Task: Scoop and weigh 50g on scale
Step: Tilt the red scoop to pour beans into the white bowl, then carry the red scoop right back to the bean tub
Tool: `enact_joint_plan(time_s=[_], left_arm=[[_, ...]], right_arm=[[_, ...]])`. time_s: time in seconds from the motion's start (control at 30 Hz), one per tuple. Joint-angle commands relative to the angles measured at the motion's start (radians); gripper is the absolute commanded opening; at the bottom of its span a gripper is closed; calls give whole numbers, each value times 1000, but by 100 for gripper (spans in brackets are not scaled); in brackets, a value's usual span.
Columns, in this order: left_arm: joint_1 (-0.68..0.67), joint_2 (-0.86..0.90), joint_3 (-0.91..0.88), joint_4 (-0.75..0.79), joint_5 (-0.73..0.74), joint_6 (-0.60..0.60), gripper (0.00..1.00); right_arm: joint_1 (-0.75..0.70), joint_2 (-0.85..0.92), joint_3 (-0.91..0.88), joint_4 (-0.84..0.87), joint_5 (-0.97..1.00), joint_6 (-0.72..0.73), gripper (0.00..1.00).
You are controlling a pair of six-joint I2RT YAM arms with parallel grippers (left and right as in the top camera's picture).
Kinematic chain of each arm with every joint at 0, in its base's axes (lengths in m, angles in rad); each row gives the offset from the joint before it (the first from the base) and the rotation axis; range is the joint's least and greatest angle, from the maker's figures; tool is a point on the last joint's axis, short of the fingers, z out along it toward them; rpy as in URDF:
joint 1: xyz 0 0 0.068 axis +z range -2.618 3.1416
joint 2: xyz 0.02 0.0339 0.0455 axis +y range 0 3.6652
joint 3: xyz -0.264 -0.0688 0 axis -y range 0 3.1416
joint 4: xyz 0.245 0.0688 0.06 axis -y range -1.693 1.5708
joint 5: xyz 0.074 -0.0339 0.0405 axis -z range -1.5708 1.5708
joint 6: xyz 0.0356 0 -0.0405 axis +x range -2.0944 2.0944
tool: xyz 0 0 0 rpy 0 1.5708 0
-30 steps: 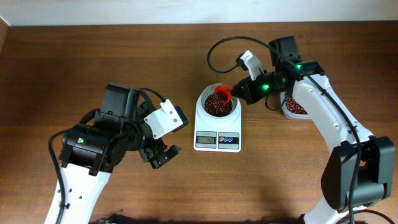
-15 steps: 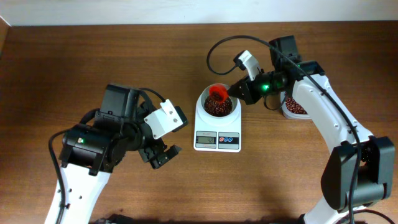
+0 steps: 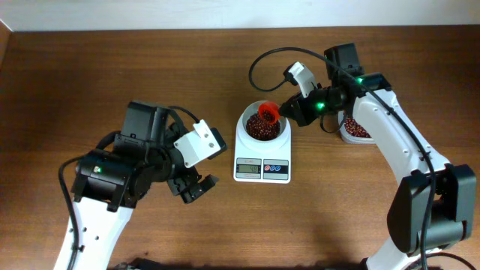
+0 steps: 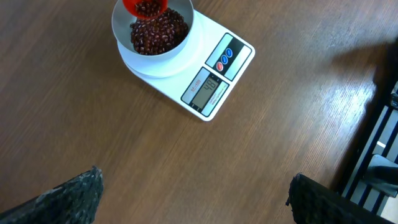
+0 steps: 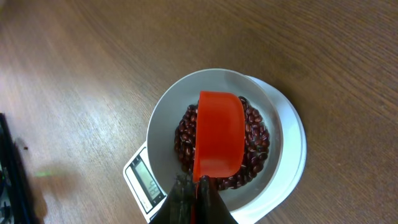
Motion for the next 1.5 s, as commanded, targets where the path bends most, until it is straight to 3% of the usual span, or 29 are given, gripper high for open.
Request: enact_joint_plan(time_s=[0.0,1.13,1.47], left_arm=[[6,-5,16,2,0,-5,99],[6,-5,16,2,0,-5,99],[6,-5,16,2,0,-5,99]], right_arm=[[4,-34,25,0,3,-8,4],[-4,-34,25,0,-90,49,4],[-144,-34,26,-55,-204,68,4]])
